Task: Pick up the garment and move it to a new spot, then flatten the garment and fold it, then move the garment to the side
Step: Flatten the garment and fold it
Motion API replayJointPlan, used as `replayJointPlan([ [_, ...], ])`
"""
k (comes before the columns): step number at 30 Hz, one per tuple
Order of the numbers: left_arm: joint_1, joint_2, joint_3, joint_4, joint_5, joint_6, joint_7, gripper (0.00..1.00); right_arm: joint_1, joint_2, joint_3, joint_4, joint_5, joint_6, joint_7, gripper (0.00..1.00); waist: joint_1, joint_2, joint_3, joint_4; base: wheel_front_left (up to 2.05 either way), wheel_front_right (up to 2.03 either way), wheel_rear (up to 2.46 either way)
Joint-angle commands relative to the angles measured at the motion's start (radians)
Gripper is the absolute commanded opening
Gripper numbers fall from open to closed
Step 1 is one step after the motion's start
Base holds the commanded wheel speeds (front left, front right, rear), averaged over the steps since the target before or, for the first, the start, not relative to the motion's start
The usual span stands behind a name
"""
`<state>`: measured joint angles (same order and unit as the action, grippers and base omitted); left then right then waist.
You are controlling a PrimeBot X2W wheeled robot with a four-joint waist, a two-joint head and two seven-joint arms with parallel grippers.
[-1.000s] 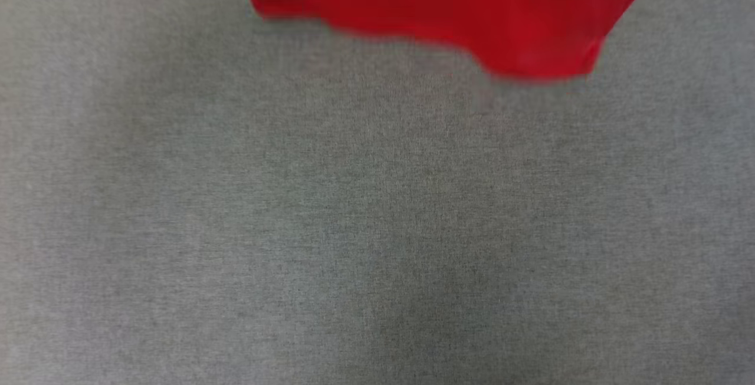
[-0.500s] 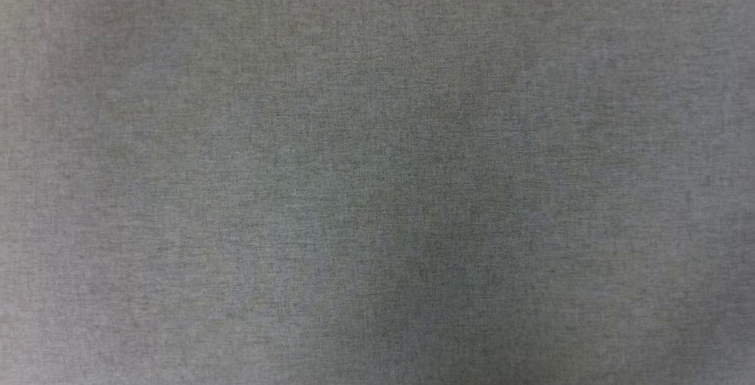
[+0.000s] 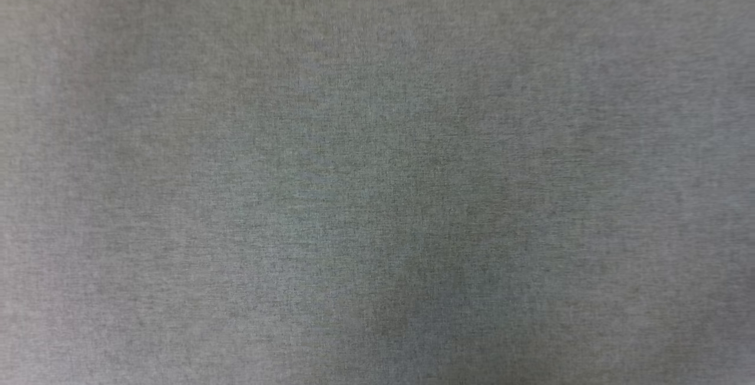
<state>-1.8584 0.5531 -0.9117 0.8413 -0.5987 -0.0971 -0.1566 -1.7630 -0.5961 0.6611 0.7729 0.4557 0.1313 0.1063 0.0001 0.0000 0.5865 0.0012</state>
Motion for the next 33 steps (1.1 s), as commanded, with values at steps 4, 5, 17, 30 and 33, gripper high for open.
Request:
replayJointPlan([
  [4,0.155,0.023,0.005,-0.024,-0.039,0.006,-0.064,0.00,0.137,-0.001,0.034,-0.014,0.065,-0.001,-0.060,0.00,-0.0001,0.0000,-0.062,-0.009,0.00,0.00,0.00],
  [5,0.197,0.027,0.009,-0.035,-0.049,0.013,-0.076,0.00,0.173,0.000,0.041,-0.022,0.081,-0.001,-0.072,0.00,-0.0001,0.0000,-0.075,-0.011,0.00,0.00,0.00],
  [17,0.802,0.122,0.068,-0.337,-0.162,0.169,-0.110,0.00,0.703,-0.036,0.094,-0.177,0.174,-0.001,-0.130,0.00,-0.0001,0.0000,-0.229,-0.015,0.00,0.00,0.00],
  [30,1.380,0.260,0.040,-0.549,-0.270,0.263,-0.109,0.00,1.230,-0.144,-0.032,-0.344,0.212,-0.001,-0.074,0.00,-0.0001,0.0000,-0.360,-0.013,0.00,0.00,0.00],
  [33,1.470,0.278,0.050,-0.552,-0.311,0.273,-0.109,0.00,1.345,-0.148,-0.081,-0.364,0.217,-0.001,-0.054,0.00,-0.0001,0.0000,-0.393,-0.019,0.00,0.00,0.00],
])
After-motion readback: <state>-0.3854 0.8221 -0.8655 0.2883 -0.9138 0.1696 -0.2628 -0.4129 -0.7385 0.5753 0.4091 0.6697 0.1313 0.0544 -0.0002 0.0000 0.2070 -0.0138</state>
